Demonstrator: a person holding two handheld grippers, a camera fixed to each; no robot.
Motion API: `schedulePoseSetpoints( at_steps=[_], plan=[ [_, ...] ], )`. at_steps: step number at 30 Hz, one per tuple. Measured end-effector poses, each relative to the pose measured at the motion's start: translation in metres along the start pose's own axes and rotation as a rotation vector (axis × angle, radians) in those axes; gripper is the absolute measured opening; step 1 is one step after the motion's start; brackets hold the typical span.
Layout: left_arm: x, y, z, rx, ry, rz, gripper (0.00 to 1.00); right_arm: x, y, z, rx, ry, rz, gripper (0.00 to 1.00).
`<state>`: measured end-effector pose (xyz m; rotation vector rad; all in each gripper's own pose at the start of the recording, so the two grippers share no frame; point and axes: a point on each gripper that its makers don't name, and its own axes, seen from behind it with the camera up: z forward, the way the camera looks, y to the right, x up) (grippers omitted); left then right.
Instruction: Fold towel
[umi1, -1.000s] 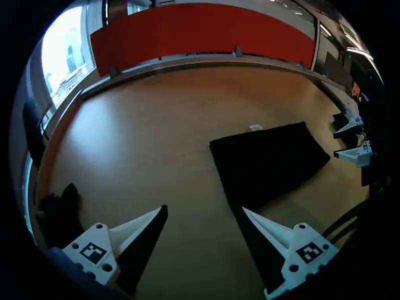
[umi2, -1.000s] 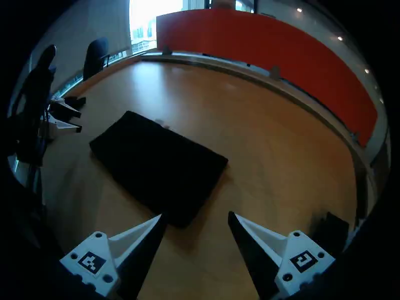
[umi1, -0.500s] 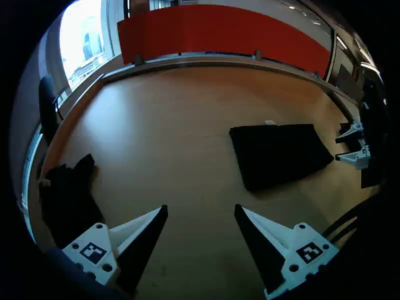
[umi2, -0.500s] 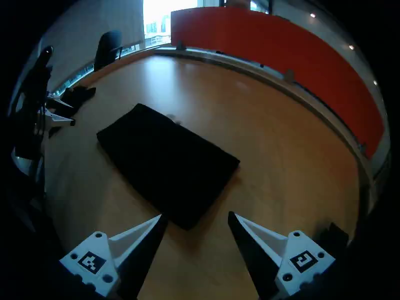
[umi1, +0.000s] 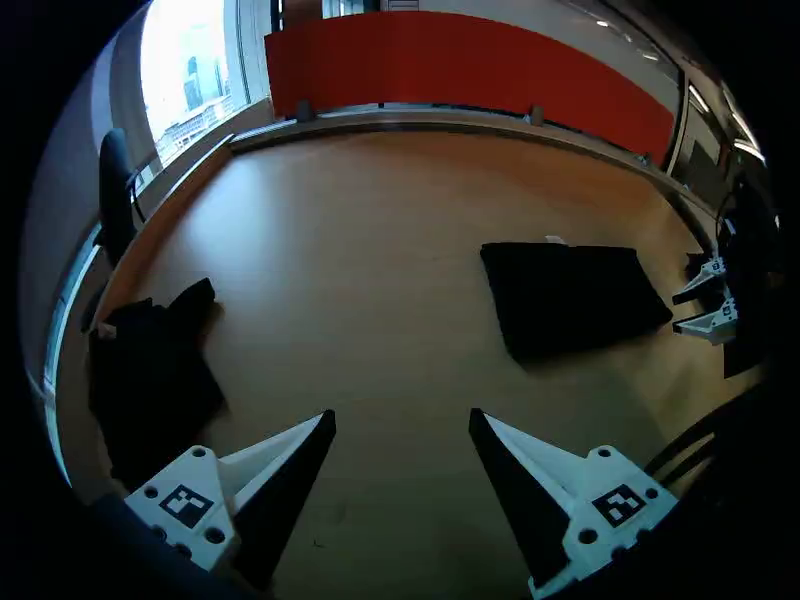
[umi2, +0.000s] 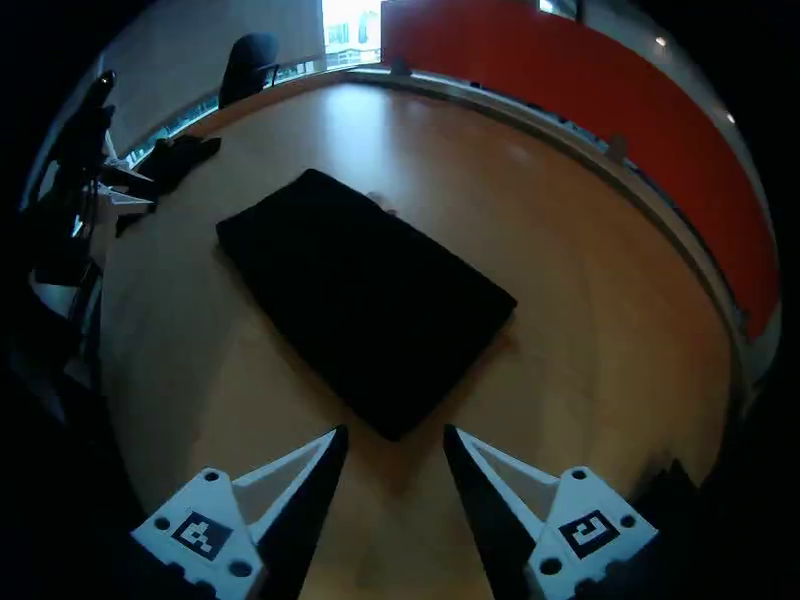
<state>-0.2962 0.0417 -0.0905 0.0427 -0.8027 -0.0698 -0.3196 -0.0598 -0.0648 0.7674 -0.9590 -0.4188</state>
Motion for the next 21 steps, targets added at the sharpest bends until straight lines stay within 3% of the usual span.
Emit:
schedulePoseSetpoints(
  at_steps=[6,14,21],
  plan=[
    [-0.008,-0.006,-0.004,0.012,-0.007,-0.015,0.99,-0.003,-0.001,0.005,0.023,-0.012,-0.018,0.60],
    [-0.012,-0.010,-0.006,0.023,-0.011,-0.024,0.99,-0.006,-0.002,0.010,0.055,-0.024,-0.016,0.34],
    [-0.012,-0.009,-0.004,0.023,-0.014,-0.024,0.99,-0.003,0.000,0.010,0.062,-0.018,-0.018,0.20]
  ],
)
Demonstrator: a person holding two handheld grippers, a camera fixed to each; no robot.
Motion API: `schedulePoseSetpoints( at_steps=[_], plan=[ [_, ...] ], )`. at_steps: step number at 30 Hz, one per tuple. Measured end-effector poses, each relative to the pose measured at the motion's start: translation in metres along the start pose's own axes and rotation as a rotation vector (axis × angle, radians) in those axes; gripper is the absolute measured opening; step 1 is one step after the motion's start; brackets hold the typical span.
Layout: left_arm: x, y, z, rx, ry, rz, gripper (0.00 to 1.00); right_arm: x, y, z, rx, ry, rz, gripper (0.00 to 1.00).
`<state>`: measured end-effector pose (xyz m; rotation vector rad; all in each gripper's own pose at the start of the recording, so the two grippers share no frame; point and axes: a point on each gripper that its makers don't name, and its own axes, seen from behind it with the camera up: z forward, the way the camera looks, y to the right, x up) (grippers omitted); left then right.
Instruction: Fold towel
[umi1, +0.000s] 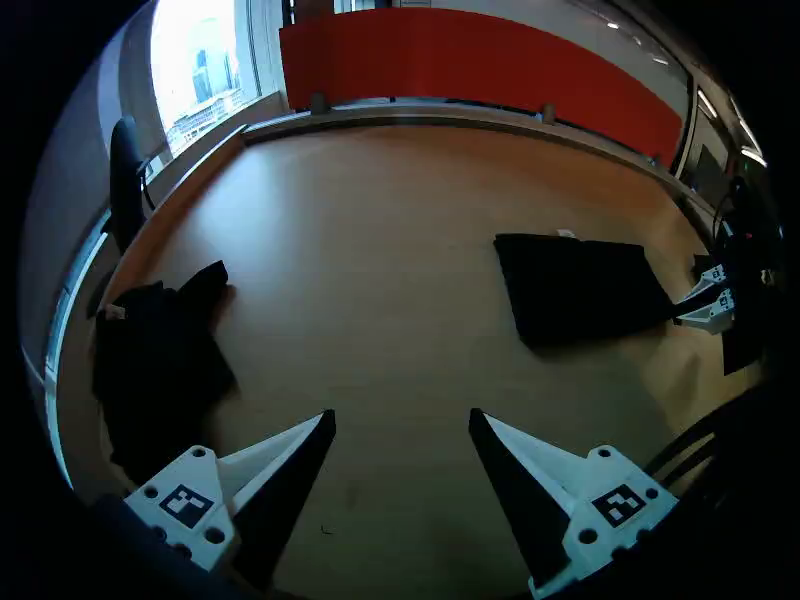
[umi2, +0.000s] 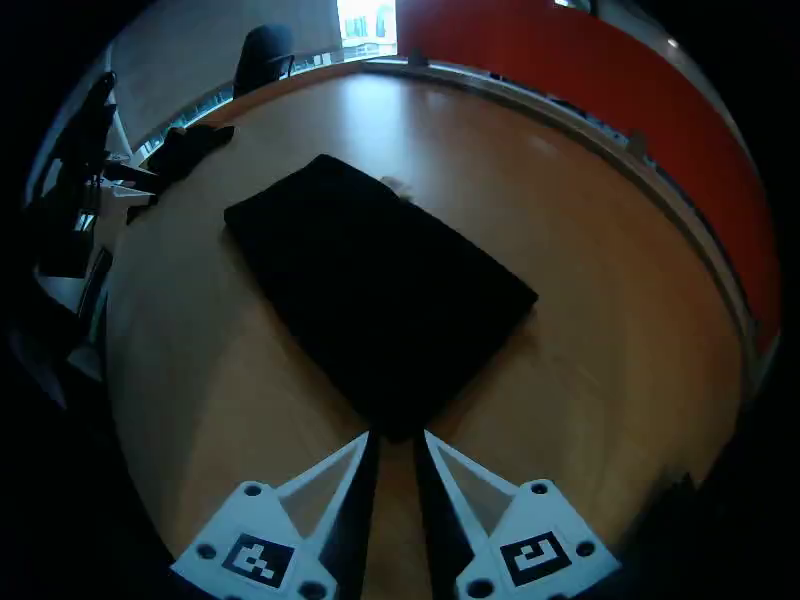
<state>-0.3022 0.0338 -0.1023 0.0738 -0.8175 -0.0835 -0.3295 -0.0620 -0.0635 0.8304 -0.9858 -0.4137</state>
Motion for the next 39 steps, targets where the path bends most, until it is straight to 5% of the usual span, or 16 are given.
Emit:
schedulePoseSetpoints(
  at_steps=[6,27,39],
  plan=[
    [0.002,0.002,0.003,-0.003,0.000,0.002,0.99,0.002,0.001,0.002,0.005,0.002,0.006,0.04],
    [0.009,0.001,0.008,-0.013,0.004,-0.012,0.99,0.033,0.010,-0.037,-0.033,0.043,-0.027,0.04],
    [0.004,0.001,0.005,-0.017,0.006,-0.027,0.99,0.058,0.007,-0.042,-0.030,0.058,-0.083,0.04]
  ],
)
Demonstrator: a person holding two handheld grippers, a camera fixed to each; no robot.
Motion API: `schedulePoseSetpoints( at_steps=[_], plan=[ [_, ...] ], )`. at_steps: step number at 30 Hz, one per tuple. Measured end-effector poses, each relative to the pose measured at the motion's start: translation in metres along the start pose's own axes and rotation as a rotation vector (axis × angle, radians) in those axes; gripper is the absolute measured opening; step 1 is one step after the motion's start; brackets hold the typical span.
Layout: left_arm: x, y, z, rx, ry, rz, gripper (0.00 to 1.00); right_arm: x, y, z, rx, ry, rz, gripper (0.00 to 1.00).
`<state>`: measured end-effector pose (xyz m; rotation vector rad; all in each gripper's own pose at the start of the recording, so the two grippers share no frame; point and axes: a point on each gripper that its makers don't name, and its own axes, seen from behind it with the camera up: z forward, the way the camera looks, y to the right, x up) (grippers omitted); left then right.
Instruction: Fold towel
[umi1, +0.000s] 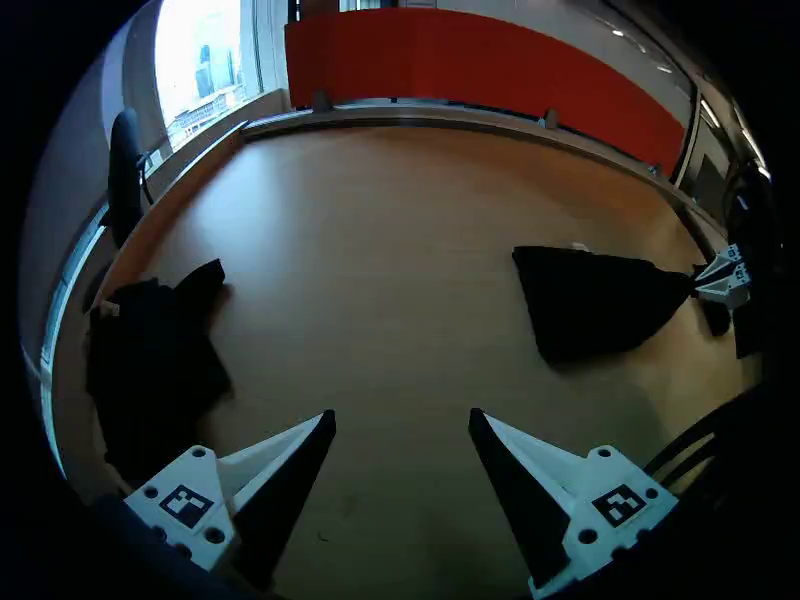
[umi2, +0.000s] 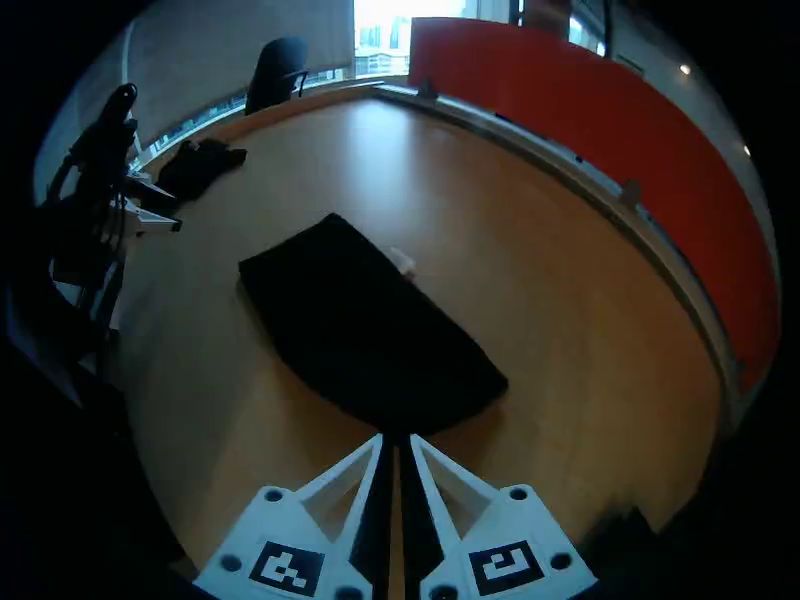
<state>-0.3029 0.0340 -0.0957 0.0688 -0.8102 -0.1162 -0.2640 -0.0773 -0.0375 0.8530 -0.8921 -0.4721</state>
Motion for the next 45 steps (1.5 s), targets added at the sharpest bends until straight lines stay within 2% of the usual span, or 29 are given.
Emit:
schedulePoseSetpoints(
  at_steps=[15,27,32,36,42,45],
  plan=[
    [-0.015,-0.001,-0.011,0.001,0.013,-0.038,0.99,0.094,-0.020,0.010,0.055,0.082,-0.154,0.04],
    [-0.025,-0.005,-0.019,-0.003,0.018,-0.053,0.99,0.133,-0.050,0.032,0.125,0.087,-0.258,0.04],
    [-0.028,-0.013,-0.023,0.008,0.020,-0.061,0.99,0.146,-0.070,0.051,0.172,0.085,-0.284,0.04],
    [-0.031,-0.019,-0.026,0.016,0.023,-0.078,0.99,0.152,-0.091,0.075,0.222,0.070,-0.302,0.04],
    [-0.037,-0.020,-0.026,0.019,0.019,-0.100,0.99,0.153,-0.121,0.115,0.296,0.045,-0.302,0.04],
    [-0.038,-0.018,-0.025,0.016,0.018,-0.100,0.99,0.152,-0.131,0.126,0.315,0.038,-0.288,0.04]
  ],
)
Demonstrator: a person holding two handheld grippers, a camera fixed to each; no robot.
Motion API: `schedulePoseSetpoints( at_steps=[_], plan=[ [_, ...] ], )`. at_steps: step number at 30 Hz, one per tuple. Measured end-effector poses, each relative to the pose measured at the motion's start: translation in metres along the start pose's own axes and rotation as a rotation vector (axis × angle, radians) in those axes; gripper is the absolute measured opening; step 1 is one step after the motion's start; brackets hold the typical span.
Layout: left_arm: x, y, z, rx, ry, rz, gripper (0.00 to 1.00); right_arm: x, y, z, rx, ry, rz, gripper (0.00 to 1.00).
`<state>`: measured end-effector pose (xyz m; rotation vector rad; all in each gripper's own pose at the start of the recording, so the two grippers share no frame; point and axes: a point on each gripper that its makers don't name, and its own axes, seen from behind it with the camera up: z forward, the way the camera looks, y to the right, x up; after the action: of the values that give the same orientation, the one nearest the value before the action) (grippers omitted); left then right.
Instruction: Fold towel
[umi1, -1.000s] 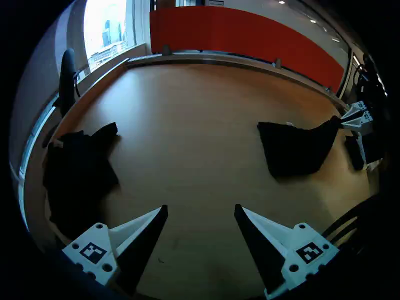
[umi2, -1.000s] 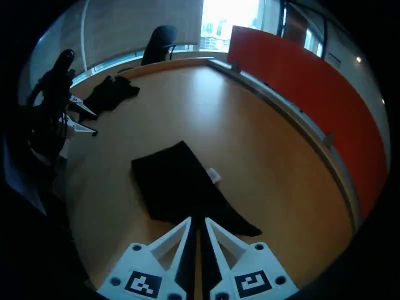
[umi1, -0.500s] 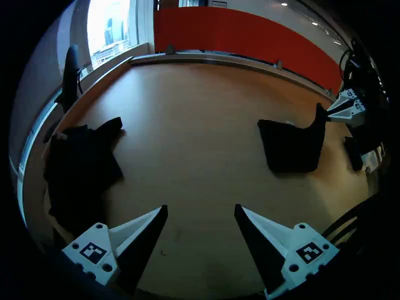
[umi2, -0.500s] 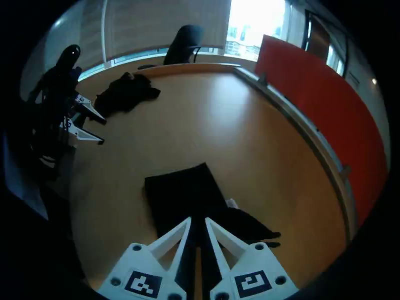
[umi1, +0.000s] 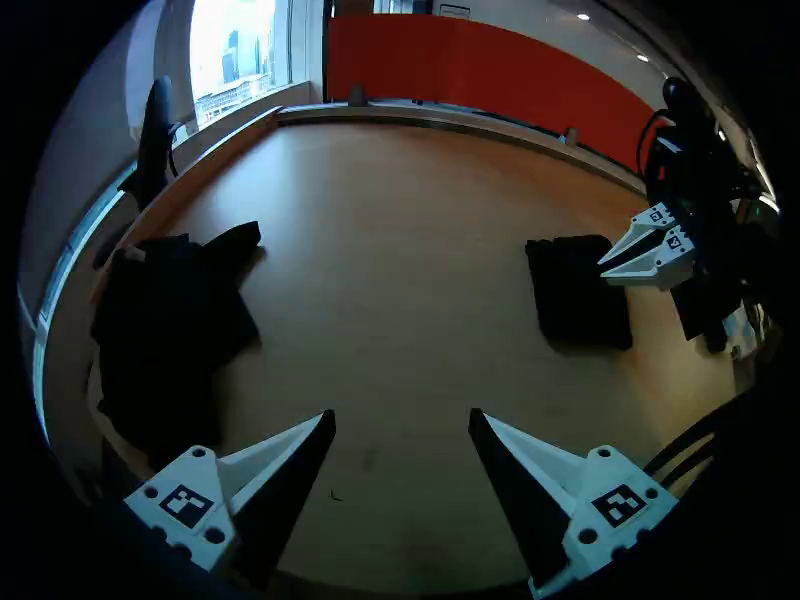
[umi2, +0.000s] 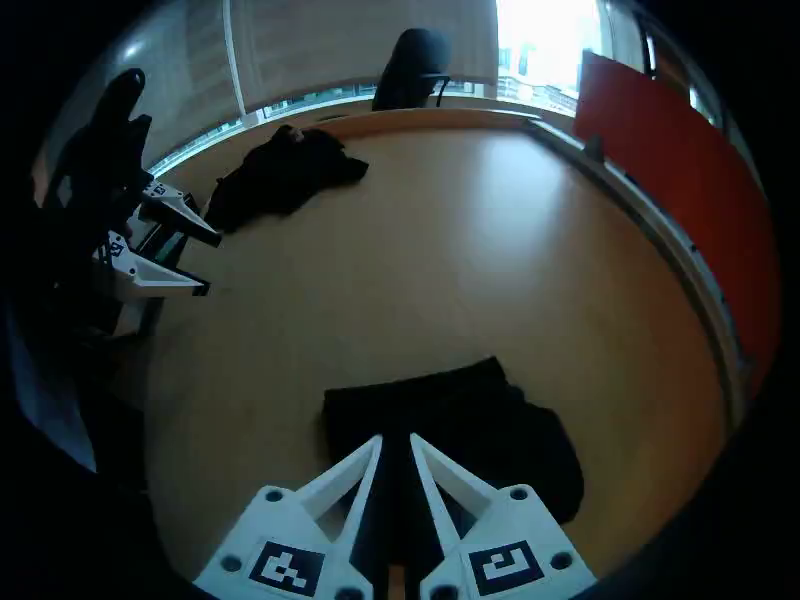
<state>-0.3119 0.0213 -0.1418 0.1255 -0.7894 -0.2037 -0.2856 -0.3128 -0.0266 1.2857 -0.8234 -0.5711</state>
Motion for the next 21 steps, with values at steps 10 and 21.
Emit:
schedulePoseSetpoints(
  at_steps=[10,21],
  plan=[
    [0.000,0.007,0.002,-0.010,0.000,0.004,0.99,-0.004,-0.005,0.005,0.011,-0.008,-0.005,0.04],
    [0.000,0.010,0.001,-0.013,0.001,0.012,0.99,-0.006,0.000,-0.005,-0.021,0.008,0.005,0.72]
  ],
)
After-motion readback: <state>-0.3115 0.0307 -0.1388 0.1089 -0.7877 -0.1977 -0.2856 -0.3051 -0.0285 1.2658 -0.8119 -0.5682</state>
